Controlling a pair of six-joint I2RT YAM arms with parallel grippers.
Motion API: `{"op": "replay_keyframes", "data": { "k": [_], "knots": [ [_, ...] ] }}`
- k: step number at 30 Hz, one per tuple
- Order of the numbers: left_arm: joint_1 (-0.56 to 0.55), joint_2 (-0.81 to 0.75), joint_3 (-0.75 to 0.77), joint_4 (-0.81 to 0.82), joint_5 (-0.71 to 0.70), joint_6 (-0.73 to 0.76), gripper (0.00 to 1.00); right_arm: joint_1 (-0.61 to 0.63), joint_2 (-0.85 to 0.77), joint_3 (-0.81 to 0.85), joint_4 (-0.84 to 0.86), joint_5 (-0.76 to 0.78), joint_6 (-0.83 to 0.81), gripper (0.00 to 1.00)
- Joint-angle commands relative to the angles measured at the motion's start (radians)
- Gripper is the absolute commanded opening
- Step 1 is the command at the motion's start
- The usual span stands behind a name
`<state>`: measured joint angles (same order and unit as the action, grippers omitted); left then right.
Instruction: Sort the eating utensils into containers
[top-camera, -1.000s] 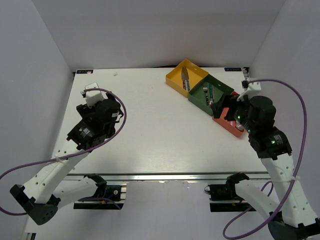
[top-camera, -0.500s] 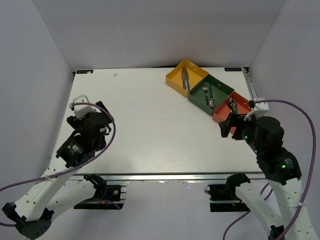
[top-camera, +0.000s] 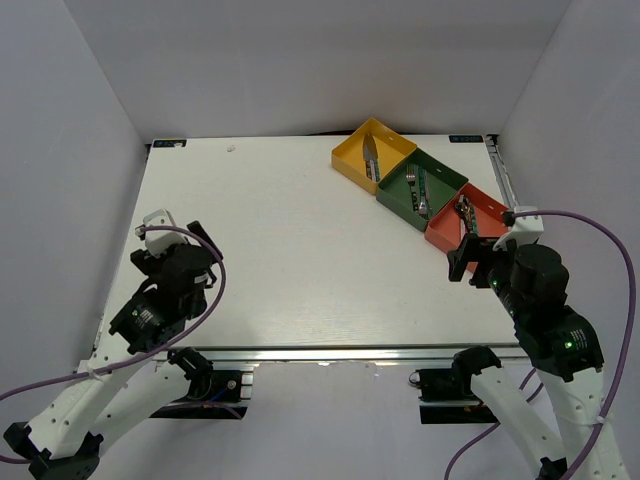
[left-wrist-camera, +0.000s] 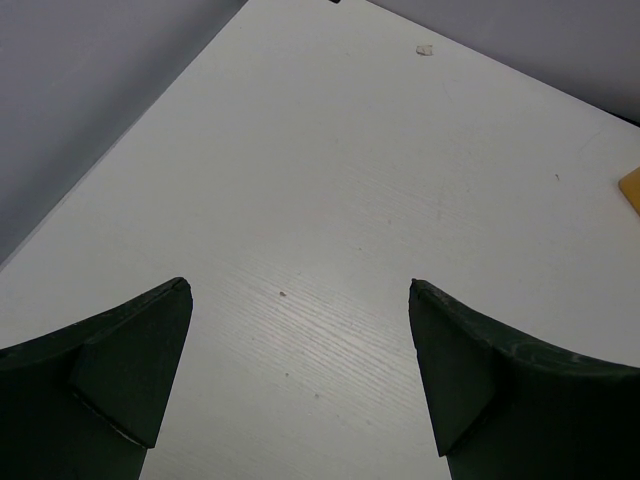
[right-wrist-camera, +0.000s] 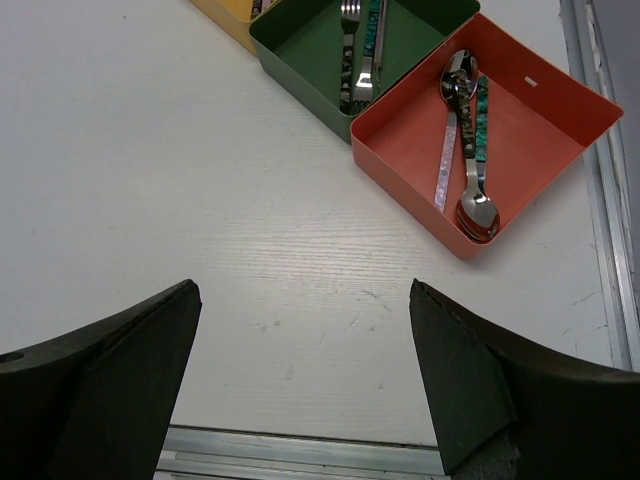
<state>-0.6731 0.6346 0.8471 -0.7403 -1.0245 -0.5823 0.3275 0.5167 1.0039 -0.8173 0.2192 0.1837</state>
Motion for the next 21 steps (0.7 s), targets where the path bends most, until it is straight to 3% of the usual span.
{"op": "replay_keyframes", "data": {
  "k": [1,21],
  "knots": [
    [0.004,-0.009,-0.019,0.016,0.003,0.006,0.98,-0.001,-0.007,0.018,0.007,0.034,-0.012,0.89],
    [0.004,-0.004,-0.048,0.053,0.067,0.024,0.98,-0.001,-0.035,-0.019,0.021,0.049,0.003,0.89]
  ]
}}
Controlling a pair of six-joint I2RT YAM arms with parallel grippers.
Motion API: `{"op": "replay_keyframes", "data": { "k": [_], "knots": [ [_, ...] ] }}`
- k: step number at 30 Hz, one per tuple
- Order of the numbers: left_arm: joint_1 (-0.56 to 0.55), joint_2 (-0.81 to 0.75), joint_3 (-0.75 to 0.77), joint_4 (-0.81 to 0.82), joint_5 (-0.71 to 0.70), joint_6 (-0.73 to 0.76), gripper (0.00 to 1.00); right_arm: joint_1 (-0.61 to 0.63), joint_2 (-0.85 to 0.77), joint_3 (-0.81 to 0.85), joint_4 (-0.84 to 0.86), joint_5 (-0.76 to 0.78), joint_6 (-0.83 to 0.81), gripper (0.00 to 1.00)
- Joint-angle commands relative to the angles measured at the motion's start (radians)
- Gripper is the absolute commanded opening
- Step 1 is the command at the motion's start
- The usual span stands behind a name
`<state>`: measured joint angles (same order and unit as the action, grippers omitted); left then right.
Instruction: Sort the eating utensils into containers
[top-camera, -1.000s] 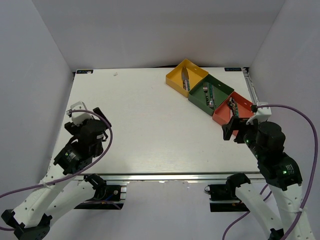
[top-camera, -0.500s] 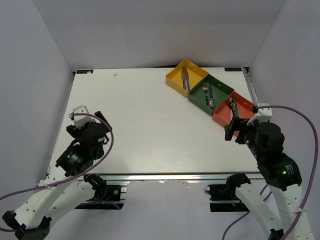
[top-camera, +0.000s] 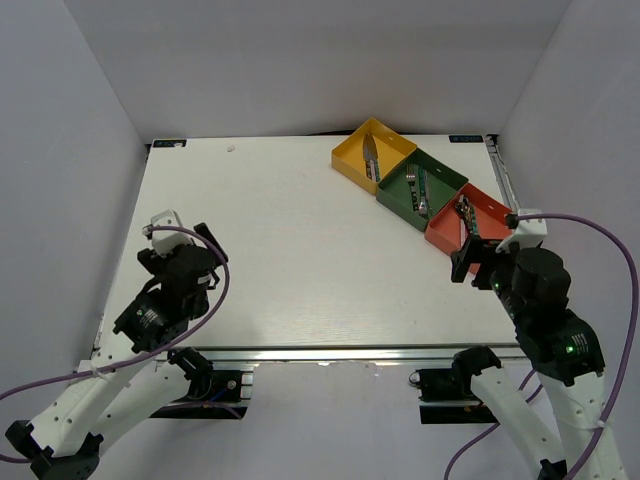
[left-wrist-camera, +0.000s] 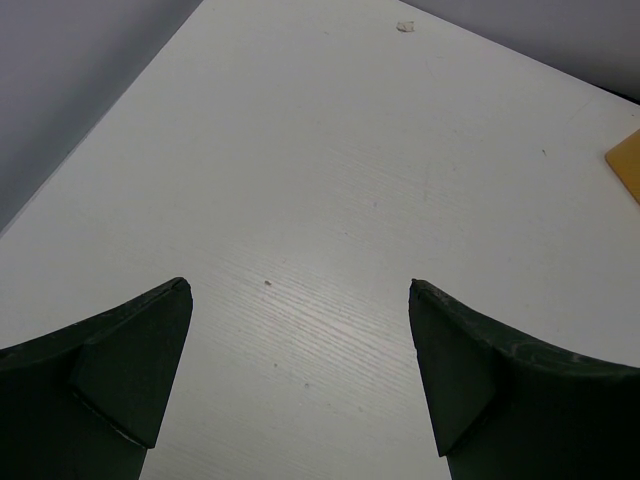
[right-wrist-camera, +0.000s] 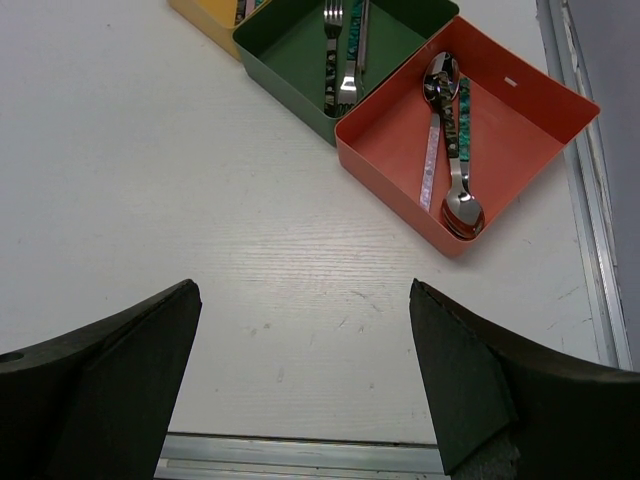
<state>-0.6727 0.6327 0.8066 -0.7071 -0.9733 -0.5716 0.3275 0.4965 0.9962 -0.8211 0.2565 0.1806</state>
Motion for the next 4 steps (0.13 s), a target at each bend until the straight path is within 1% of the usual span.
{"op": "replay_keyframes", "data": {
  "k": [1,4],
  "knots": [
    [0.004,-0.001,-0.006,0.018,0.019,0.013,0.98,-0.001,-0.019,-0.013,0.028,0.012,0.007,0.90],
    [0.004,0.002,-0.006,0.018,0.019,0.013,0.98,-0.001,-0.018,-0.018,0.030,0.012,0.013,0.90]
  ]
}}
